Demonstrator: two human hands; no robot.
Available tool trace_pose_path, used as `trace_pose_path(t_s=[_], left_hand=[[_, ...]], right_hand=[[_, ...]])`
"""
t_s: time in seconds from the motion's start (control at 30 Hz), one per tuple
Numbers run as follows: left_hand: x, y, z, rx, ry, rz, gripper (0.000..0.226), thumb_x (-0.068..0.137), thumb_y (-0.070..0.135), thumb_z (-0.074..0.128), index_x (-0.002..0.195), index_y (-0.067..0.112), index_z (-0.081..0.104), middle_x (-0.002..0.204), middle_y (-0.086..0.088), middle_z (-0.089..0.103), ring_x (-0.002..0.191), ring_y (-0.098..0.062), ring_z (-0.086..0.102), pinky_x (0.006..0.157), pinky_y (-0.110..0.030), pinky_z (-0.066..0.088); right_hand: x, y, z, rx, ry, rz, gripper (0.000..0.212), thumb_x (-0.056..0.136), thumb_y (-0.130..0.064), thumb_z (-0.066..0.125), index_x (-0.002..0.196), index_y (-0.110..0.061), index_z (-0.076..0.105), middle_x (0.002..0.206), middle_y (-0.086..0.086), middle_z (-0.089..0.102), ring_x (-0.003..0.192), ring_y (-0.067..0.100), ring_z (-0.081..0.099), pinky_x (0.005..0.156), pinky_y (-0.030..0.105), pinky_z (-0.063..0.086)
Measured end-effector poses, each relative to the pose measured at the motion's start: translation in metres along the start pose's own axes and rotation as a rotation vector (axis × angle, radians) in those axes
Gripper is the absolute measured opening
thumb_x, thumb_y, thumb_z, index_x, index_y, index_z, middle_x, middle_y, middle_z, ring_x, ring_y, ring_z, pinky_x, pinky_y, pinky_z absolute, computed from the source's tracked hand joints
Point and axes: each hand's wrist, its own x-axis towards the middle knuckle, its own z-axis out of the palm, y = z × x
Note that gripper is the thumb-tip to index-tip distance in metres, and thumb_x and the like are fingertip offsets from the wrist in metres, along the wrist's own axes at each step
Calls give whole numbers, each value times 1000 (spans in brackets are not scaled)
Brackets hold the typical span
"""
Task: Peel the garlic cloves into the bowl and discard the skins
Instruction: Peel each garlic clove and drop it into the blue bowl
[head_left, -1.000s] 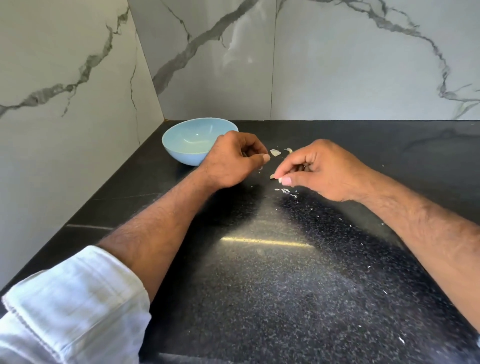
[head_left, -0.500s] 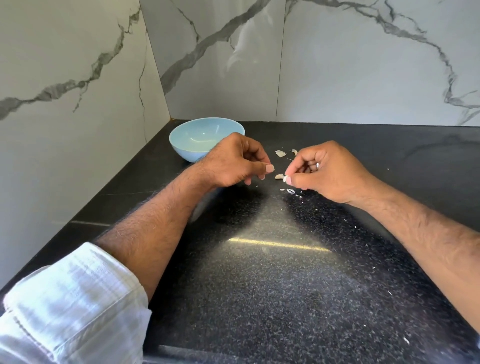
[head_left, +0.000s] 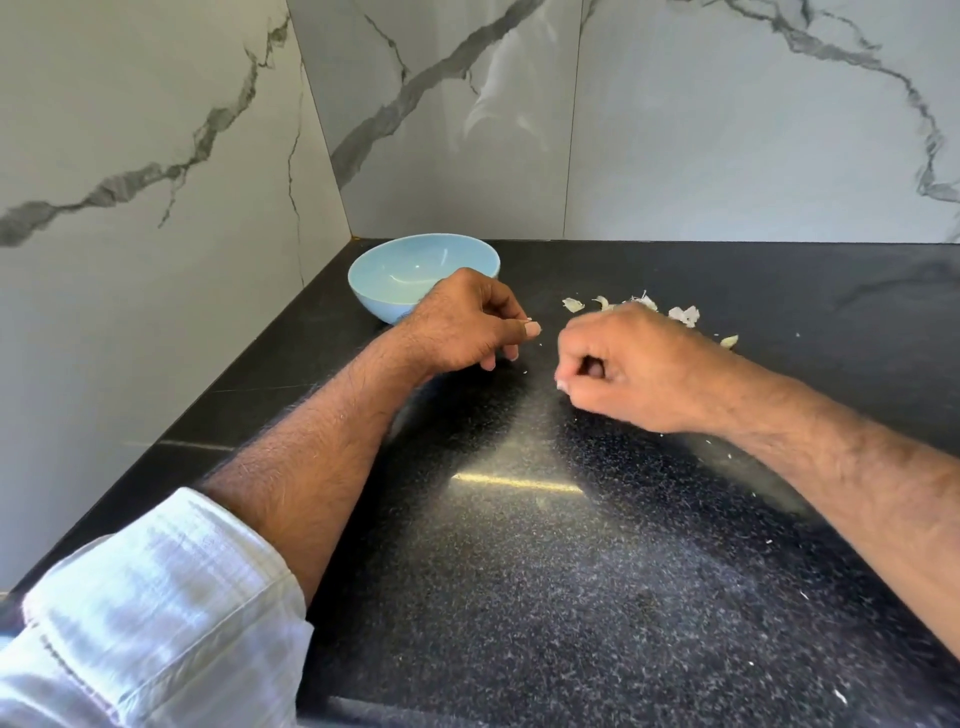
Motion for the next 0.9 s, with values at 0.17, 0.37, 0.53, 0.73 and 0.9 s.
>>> trace_pose_path(t_s=[0.17, 0.37, 0.53, 0.73, 0.9], left_hand=[[2, 0, 3, 21, -15, 7, 19, 95, 36, 80, 94, 16, 78, 77, 0, 80, 54, -11, 63, 58, -21, 46], [0, -1, 0, -8, -4, -13, 18, 96, 33, 79, 97, 15, 78, 79, -1, 80, 55, -11, 63, 55, -17, 47], [-1, 3, 0, -40, -5, 24, 18, 96, 31, 80, 96, 13, 78, 80, -3, 80, 57, -13, 62, 53, -14, 47], [-3, 5, 2, -31, -7, 33, 21, 96, 32, 79, 97, 12, 78, 80, -3, 80, 58, -16, 62, 58, -18, 50], [-6, 7, -4, -48, -6, 9, 17, 98, 31, 78, 98, 14, 78, 82, -1, 81, 60, -14, 64, 62, -20, 51]], right_hand=[[3, -4, -7, 113, 178, -13, 16, 85, -10, 75, 76, -21, 70, 71, -11, 67, 62, 6, 62, 55, 31, 50], [-2, 1, -3, 100, -150, 83, 14, 92, -16, 75, 81, -25, 74, 77, -22, 71, 62, -5, 61, 54, 15, 44], [-5, 18, -15, 388, 253, 147, 6, 90, -18, 80, 93, -18, 75, 85, -6, 76, 74, 12, 70, 72, 29, 62], [1, -5, 2, 158, 201, 26, 12, 91, -11, 72, 83, -18, 69, 70, -16, 67, 63, 2, 61, 53, 22, 44], [-3, -1, 8, 41, -127, 77, 11, 95, -19, 72, 86, -25, 73, 71, -23, 67, 65, -10, 60, 54, 11, 42]])
